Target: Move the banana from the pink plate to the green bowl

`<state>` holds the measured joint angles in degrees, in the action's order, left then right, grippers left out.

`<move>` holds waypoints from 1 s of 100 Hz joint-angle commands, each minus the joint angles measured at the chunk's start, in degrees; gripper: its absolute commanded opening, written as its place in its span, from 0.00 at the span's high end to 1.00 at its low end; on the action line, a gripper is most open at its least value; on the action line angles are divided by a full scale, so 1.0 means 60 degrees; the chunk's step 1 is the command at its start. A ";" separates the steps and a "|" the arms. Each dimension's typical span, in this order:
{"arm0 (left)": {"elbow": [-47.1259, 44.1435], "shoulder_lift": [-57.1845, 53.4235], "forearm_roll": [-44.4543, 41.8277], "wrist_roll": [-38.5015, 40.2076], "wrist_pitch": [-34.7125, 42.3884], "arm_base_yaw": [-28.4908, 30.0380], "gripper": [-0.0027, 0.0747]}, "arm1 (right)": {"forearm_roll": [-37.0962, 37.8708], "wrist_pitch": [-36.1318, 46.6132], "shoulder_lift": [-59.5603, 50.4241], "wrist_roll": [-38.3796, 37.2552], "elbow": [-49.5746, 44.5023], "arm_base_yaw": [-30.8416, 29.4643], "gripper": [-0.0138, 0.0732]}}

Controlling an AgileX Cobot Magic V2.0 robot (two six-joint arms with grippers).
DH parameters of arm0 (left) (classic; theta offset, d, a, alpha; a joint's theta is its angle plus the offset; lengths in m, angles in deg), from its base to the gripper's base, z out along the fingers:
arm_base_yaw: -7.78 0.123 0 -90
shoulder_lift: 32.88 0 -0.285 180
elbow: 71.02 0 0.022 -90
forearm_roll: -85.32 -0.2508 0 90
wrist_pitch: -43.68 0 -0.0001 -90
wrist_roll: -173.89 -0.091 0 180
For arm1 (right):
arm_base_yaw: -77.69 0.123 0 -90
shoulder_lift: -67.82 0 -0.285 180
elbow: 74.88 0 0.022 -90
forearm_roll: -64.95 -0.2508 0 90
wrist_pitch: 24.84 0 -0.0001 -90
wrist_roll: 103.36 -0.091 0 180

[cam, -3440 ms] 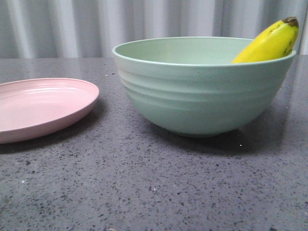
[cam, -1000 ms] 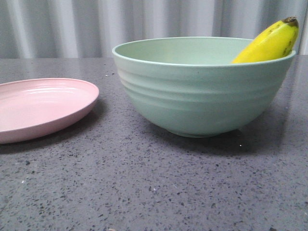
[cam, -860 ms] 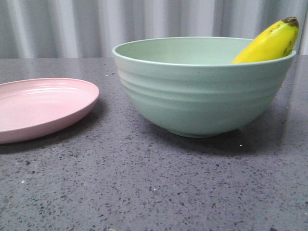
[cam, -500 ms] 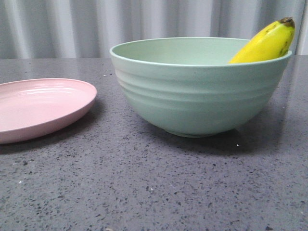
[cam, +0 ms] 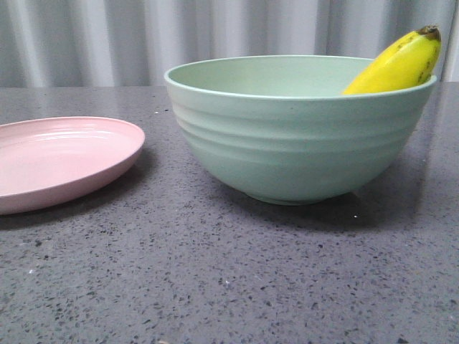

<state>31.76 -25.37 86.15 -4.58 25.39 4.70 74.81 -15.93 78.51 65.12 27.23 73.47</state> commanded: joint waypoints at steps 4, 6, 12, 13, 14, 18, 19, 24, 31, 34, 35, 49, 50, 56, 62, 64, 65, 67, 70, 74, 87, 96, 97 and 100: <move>-0.0097 -0.0270 -0.0005 0.0116 0.0567 0.0045 0.99 | 0.0115 -0.0539 -0.0446 -0.0037 -0.0182 -0.0482 0.92; -0.0097 -0.0270 -0.0005 0.0116 0.0567 0.0045 0.99 | 0.0115 -0.0764 -0.0546 -0.0037 -0.0182 -0.0541 0.92; -0.0097 -0.0270 -0.0005 0.0116 0.0567 0.0045 0.99 | -0.0066 -0.1358 -0.0823 -0.0019 -0.0182 -0.0660 0.92; -0.0097 -0.0270 -0.0005 0.0116 0.0567 0.0045 0.99 | -0.0085 -0.1406 -0.0823 -0.0019 -0.0182 -0.0701 0.92; -0.0097 -0.0270 -0.0005 0.0116 0.0567 0.0045 0.99 | -0.0111 -0.1485 -0.0823 -0.0019 -0.0182 -0.0714 0.92; -0.0097 -0.0270 -0.0005 0.0116 0.0567 0.0045 0.99 | -0.0181 -0.1656 -0.0806 0.0000 -0.0182 -0.0734 0.92; -0.0097 -0.0270 -0.0005 0.0116 0.0567 0.0045 0.99 | -0.0197 -0.1720 -0.0806 0.0024 -0.0182 -0.0734 0.92; -0.0097 -0.0270 -0.0005 0.0116 0.0567 0.0045 0.99 | -0.0341 -0.1932 -0.0806 0.0190 -0.0182 -0.0734 0.92; -0.0097 -0.0270 -0.0005 0.0116 0.0567 0.0045 0.99 | -0.0865 -0.2199 -0.0806 0.0826 -0.0182 -0.0734 0.92; -0.0097 -0.0270 -0.0005 0.0116 0.0567 0.0045 0.99 | -0.1049 -0.2351 -0.0806 0.1082 -0.0182 -0.0734 0.92; -0.0097 -0.0270 -0.0005 0.0116 0.0567 0.0045 0.99 | -0.1094 -0.2432 -0.0806 0.1103 -0.0182 -0.0734 0.92; -0.0097 -0.0270 -0.0005 0.0116 0.0567 0.0045 0.99 | -0.1094 -0.3346 -0.0806 0.1104 -0.0182 -0.0734 0.92; -0.0097 -0.0270 -0.0005 0.0116 0.0567 0.0045 0.99 | -0.1094 -0.3391 -0.0806 0.1104 -0.0182 -0.0734 0.92; -0.0097 -0.0270 -0.0005 0.0116 0.0567 0.0045 0.99 | -0.1094 -0.3777 -0.0806 0.1104 -0.0182 -0.0734 0.92; -0.0097 -0.0270 -0.0005 0.0116 0.0567 0.0045 0.99 | -0.1050 -0.4093 -0.0806 0.1104 -0.0182 -0.0734 0.92; -0.0097 -0.0270 -0.0005 0.0116 0.0567 0.0045 0.99 | -0.1028 -0.4215 -0.0806 0.1126 -0.0182 -0.0734 0.92; -0.0097 -0.0270 -0.0005 0.0116 0.0567 0.0045 0.99 | -0.1028 -0.4300 -0.0806 0.1151 -0.0182 -0.0734 0.92; -0.0097 -0.0270 -0.0005 0.0116 0.0567 0.0045 0.99 | -0.1028 -0.4335 -0.0806 0.1198 -0.0182 -0.0734 0.92; -0.0097 -0.0270 -0.0005 0.0116 0.0567 0.0045 0.99 | -0.1028 -0.4335 -0.0806 0.1217 -0.0182 -0.0734 0.92; -0.0097 -0.0270 -0.0005 0.0116 0.0567 0.0045 0.99 | -0.1028 -0.4335 -0.0806 0.1217 -0.0182 -0.0734 0.92; -0.0097 -0.0270 -0.0005 0.0116 0.0567 0.0045 0.99 | -0.1028 -0.4335 -0.0806 0.1217 -0.0182 -0.0734 0.92; -0.0097 -0.0270 -0.0005 0.0116 0.0567 0.0045 0.99 | -0.1028 -0.4335 -0.0806 0.1217 -0.0182 -0.0734 0.92; -0.0097 -0.0270 -0.0005 0.0116 0.0567 0.0045 0.99 | -0.1028 -0.4335 -0.0806 0.1217 -0.0182 -0.0734 0.92; -0.0097 -0.0270 -0.0005 0.0116 0.0567 0.0045 0.99 | -0.1028 -0.4335 -0.0806 0.1217 -0.0182 -0.0734 0.92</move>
<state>31.76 -25.37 86.15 -4.58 25.39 4.90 68.46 -43.39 75.00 71.54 27.33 69.34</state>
